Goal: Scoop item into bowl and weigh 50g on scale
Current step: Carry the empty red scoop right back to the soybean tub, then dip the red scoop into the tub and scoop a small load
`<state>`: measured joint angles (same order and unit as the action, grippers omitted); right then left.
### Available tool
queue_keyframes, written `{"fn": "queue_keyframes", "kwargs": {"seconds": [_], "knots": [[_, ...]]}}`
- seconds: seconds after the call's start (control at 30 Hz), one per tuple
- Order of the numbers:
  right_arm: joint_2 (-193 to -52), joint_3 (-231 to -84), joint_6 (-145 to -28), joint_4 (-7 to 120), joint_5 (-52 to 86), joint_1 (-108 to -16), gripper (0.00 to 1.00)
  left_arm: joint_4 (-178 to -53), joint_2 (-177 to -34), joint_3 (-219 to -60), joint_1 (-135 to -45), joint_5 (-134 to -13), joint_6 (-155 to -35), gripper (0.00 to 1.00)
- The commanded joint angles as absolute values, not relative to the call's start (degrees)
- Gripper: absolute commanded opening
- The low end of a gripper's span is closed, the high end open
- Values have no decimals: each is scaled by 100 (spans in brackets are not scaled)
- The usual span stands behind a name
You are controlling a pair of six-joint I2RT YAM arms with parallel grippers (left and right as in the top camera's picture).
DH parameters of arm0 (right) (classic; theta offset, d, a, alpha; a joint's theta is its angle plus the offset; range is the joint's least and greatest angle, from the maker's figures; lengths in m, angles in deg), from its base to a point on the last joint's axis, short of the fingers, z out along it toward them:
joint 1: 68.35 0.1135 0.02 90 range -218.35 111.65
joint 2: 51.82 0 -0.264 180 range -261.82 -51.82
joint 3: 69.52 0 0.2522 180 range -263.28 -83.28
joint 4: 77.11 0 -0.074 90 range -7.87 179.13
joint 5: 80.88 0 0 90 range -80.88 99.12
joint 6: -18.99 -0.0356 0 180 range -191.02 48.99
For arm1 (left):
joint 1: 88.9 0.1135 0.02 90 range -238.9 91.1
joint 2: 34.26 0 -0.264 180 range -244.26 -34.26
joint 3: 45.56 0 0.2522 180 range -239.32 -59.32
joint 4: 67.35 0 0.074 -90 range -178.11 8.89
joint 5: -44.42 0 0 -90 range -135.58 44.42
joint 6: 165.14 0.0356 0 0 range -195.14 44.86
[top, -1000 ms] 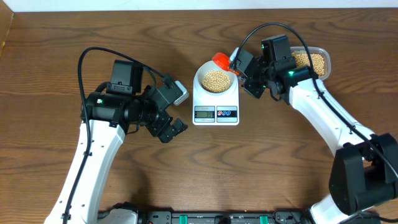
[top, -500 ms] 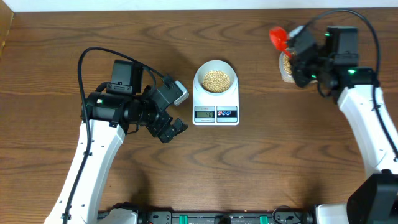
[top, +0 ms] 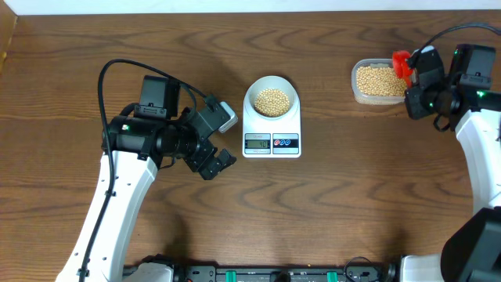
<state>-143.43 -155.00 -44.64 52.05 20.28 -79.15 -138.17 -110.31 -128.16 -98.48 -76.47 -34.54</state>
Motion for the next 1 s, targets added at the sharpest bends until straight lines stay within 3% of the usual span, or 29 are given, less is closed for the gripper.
{"fn": "queue_keyframes", "kwargs": {"seconds": [0.0, 0.73, 0.97], "knots": [[-14577, -15386, -4696, 5209, 2172, -7922, 1, -13852, -10948, -12893, -9822, -7593, -3380, 98], [-15281, -15386, -5164, 5524, 1289, -7918, 1, -13849, -10948, -12893, -9822, -7593, -3380, 98], [-15314, -15448, -5848, 5366, 1289, -7911, 1, -13849, -10948, -12893, -9822, -7593, -3380, 98]]}}
